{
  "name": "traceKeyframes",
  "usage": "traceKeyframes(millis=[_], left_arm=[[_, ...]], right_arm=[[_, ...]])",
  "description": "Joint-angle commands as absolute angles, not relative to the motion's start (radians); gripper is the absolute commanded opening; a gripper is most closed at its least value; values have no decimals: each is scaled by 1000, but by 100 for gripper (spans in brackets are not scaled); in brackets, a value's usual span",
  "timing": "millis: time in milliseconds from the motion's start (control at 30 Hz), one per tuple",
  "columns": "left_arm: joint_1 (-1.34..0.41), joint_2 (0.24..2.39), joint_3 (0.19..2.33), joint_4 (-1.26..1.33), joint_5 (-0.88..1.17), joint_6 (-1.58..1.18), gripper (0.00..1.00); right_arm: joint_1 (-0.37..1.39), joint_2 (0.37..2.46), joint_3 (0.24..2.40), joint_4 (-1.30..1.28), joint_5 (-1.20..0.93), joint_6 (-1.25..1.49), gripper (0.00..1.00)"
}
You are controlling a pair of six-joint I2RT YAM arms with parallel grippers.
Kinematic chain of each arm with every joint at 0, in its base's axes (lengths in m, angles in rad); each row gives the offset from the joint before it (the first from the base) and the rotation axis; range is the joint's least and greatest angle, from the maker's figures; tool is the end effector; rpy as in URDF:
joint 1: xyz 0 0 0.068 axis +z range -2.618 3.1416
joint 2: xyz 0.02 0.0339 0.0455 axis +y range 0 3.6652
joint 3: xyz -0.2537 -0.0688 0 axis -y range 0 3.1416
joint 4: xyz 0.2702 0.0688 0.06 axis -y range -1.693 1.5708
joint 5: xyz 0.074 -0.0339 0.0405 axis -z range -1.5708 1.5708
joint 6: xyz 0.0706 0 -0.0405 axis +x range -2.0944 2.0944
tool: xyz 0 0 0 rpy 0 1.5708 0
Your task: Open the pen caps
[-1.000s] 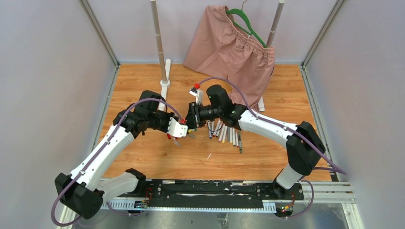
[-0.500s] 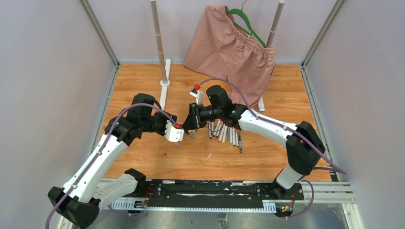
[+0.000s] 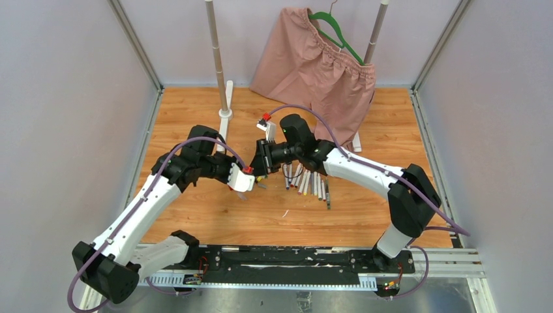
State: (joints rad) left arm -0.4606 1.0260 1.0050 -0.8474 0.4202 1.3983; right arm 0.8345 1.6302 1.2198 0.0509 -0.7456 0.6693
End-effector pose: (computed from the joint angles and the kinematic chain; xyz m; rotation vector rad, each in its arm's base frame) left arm 0.2106 -0.1366 0.2791 1.9806 1.2510 -0.0576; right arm 0.2496 0.3468 0.2697 -0.7613 2.1047 1.6389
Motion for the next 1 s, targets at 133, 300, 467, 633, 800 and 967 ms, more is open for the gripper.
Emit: traceKeyframes(millis=[133,300,467,633,800,967], left_arm=[[-463,1037,1030,-854,320,1412,0],[-462,1034,1009,-783,271,1392,0],[-441,1075,1017,-739,209,1378,0],[-393,1130,1028,-716,161,1370,0],[-341,1159,1019,-691,136,1384,0],[-308,1181,991,-644,73,1426,0]], right_arm=[[827,1634,1214,59,-765,669,0],[818,1590,1144,48,-766,659,0],[808,1509,1080,-11,-746,622,0],[794,1420,1019,-88,-719,583,0],[774,1330,968,-154,-698,552,0],[747,1270,938,-228,-687,516,0]])
